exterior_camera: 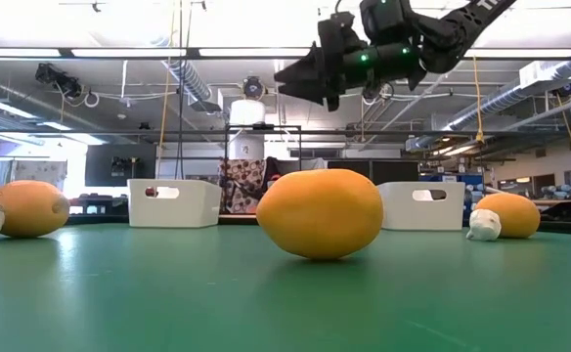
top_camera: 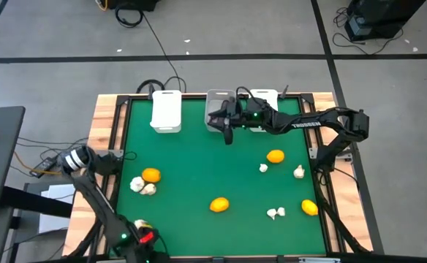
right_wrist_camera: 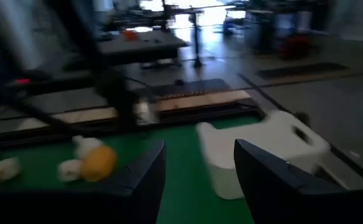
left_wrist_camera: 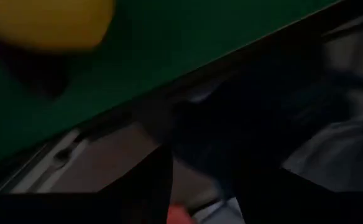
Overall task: Sort produce into baskets
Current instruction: Put the eggplant into the gray bin
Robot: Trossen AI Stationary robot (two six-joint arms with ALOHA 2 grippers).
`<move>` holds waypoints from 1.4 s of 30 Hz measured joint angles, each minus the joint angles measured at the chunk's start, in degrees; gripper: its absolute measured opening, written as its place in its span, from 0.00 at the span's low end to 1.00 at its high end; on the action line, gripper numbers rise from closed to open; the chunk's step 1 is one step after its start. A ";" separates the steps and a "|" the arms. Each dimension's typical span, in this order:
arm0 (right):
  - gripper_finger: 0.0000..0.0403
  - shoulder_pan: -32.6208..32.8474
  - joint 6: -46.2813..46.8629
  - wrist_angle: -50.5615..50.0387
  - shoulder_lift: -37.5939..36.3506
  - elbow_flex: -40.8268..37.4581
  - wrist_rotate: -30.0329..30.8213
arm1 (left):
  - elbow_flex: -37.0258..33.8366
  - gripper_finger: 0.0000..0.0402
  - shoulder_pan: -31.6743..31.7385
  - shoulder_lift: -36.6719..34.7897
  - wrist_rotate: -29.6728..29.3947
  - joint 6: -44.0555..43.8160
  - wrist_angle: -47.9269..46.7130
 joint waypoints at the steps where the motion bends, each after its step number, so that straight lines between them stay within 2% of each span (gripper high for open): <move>1: 0.50 0.09 -0.18 -0.02 0.00 0.19 -0.37 | 0.12 0.39 0.04 0.85 2.52 -0.41 0.64; 5: 0.50 0.46 -0.60 -0.48 0.00 0.30 -1.09 | 0.46 0.39 0.12 2.68 7.52 -1.07 0.61; 15: 0.50 1.84 -0.67 -1.05 0.00 0.30 -1.38 | 0.55 0.39 0.14 2.72 6.56 -1.21 -13.54; 20: 0.50 2.26 -0.69 -1.57 0.00 0.30 -1.39 | 0.55 0.39 0.26 2.69 3.27 -1.09 -18.23; 36: 0.50 2.27 -1.15 -2.99 0.00 0.30 -1.79 | 0.48 0.38 0.66 5.99 3.02 0.16 -17.69; 42: 0.50 2.27 -2.02 -3.02 0.00 0.30 -1.79 | 0.50 0.26 0.69 6.00 3.05 0.17 -17.08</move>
